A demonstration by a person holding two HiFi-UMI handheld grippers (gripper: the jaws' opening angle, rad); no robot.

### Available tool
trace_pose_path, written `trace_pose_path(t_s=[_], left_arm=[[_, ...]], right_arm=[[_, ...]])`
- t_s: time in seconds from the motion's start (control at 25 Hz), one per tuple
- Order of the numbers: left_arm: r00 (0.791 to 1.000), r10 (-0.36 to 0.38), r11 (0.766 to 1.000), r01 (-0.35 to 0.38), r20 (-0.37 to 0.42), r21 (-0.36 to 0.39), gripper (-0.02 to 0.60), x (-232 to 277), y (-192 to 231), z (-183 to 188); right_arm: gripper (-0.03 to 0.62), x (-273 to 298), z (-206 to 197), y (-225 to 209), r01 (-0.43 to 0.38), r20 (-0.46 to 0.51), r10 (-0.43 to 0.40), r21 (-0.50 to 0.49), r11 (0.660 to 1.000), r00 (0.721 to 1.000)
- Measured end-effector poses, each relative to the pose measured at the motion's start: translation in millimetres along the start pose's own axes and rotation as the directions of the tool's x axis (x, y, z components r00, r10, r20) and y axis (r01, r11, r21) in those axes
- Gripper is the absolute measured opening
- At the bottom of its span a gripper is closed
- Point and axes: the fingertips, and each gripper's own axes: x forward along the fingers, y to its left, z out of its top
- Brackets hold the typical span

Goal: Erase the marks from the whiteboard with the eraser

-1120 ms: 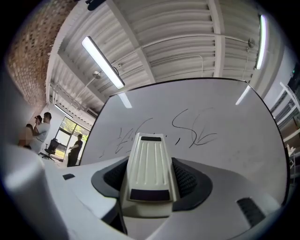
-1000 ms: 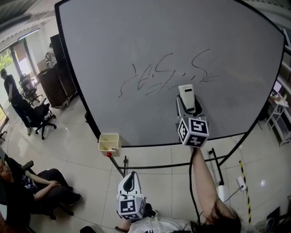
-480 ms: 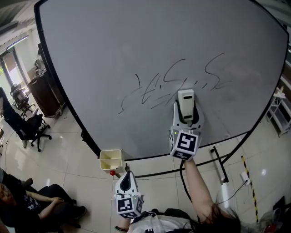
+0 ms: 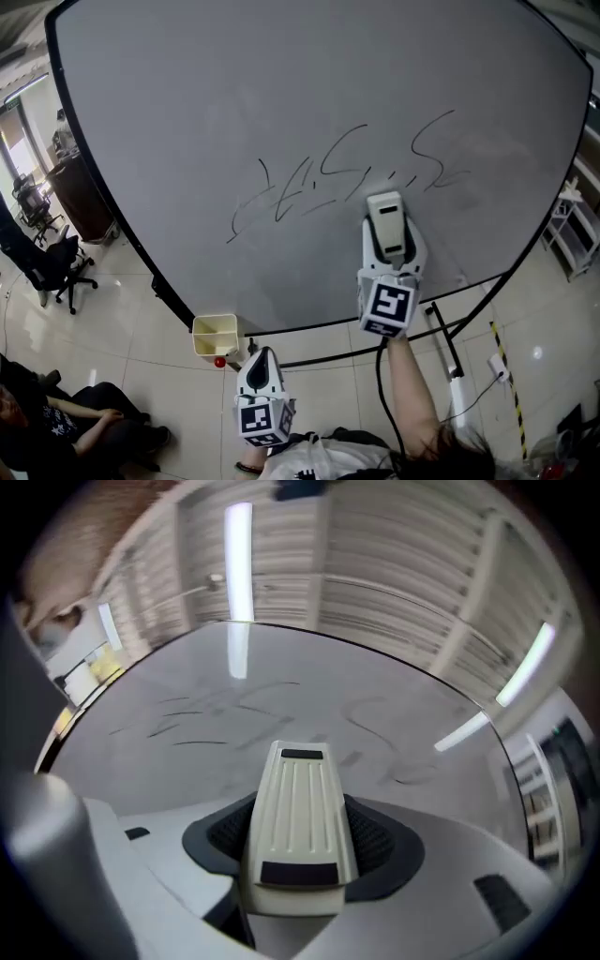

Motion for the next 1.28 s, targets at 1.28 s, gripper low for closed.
trace_pose_path(t_s=[1.28], left_arm=[[0.999, 0.042, 0.999, -0.042, -0.017, -0.016, -0.005, -13, -18, -6]], right_arm=[[0.276, 1, 23, 83, -0.212, -0.167, 0.187, -0.146, 0.966, 0.968]])
